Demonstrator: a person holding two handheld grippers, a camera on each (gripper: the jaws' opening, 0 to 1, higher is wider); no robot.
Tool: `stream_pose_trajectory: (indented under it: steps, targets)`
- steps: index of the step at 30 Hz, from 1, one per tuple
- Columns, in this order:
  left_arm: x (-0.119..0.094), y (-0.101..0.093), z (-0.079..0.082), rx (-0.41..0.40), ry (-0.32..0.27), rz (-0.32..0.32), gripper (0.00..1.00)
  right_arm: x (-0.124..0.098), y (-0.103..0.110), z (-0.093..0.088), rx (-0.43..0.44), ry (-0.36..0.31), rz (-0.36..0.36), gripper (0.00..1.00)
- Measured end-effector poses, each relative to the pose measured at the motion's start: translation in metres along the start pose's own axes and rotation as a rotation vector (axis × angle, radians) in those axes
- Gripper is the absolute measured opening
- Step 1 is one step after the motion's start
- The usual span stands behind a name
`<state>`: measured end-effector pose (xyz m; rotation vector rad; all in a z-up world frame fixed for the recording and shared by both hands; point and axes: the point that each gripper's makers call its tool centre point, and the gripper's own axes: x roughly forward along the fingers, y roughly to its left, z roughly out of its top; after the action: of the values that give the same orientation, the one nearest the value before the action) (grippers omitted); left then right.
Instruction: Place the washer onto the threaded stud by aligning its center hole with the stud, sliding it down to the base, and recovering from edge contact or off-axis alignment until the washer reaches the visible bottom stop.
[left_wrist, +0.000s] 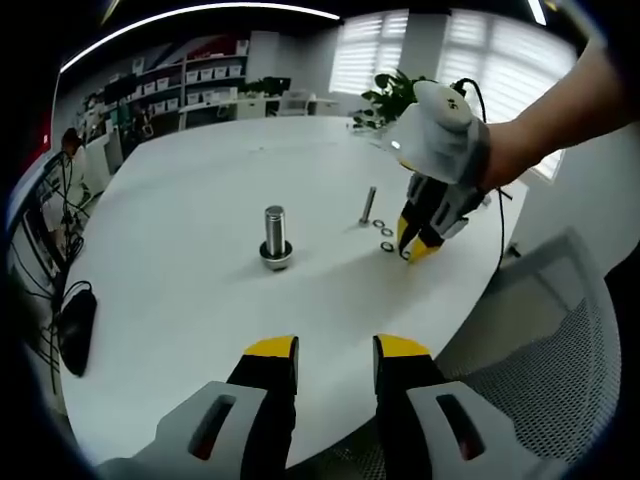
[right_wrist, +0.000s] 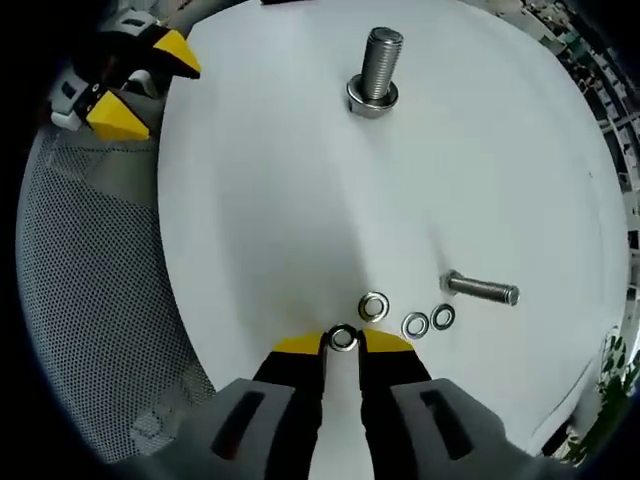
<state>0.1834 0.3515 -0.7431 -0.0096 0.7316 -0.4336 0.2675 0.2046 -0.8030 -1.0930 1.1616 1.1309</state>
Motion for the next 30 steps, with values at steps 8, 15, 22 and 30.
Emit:
stream_pose_trajectory:
  steps: [8, 15, 22, 30]
  targets:
    - [-0.001, 0.001, 0.0, -0.008, -0.004, 0.004, 0.28, -0.001, 0.0, 0.0, 0.049, -0.067, -0.015, 0.13]
    - [-0.001, 0.002, 0.0, -0.011, -0.006, 0.006, 0.28, -0.002, 0.0, 0.001, 0.086, -0.091, 0.007, 0.13]
    - [-0.001, 0.002, 0.001, -0.01, -0.008, 0.009, 0.28, -0.01, -0.003, 0.005, 0.138, -0.127, 0.013, 0.13]
    - [-0.001, 0.003, 0.001, -0.01, -0.009, 0.011, 0.28, -0.026, -0.015, 0.005, 0.142, -0.143, -0.002, 0.13]
